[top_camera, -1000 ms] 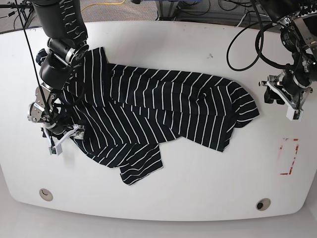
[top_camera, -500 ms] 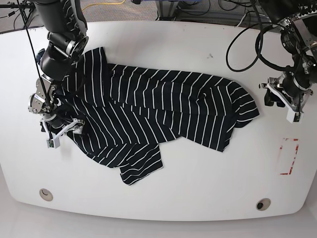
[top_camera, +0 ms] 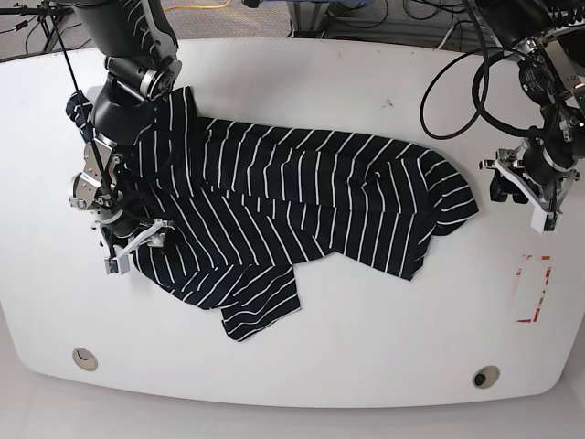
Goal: Fold the T-shirt properly
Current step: 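Release the shirt with the right gripper and move it along the edge, then grasp the shirt edge with the right gripper while the left gripper reaches the opposite edge, then grasp the shirt edge with the left gripper and pull it taut toward the right gripper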
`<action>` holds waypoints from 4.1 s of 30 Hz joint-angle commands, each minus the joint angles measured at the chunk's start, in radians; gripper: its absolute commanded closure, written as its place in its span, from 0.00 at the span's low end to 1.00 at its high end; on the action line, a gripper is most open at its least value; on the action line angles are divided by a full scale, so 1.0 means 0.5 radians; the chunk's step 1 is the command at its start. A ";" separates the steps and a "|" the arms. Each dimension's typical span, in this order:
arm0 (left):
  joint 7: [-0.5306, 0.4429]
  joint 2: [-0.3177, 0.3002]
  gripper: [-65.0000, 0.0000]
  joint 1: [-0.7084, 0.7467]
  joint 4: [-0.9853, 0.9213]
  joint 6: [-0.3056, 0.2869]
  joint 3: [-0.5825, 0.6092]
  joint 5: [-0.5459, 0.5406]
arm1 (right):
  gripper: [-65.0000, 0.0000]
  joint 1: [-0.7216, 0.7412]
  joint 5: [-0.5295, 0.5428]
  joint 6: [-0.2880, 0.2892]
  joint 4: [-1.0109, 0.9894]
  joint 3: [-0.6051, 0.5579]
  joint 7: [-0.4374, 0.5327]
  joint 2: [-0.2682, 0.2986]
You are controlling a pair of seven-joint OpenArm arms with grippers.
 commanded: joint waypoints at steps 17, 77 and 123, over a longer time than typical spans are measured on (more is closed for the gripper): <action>-0.104 -0.034 0.31 -0.433 -0.696 0.376 -0.005 0.003 | 1.00 0.025 -0.016 0.011 0.028 0.000 -0.032 0.021; -0.442 0.043 0.93 -0.433 -0.463 0.367 0.379 0.003 | 1.00 -0.070 -0.001 0.011 1.037 -0.003 -0.747 -0.058; -0.341 0.086 0.30 -0.556 -1.239 0.428 0.455 -0.003 | 1.00 -0.138 -0.007 0.011 1.479 -0.442 -0.864 -0.028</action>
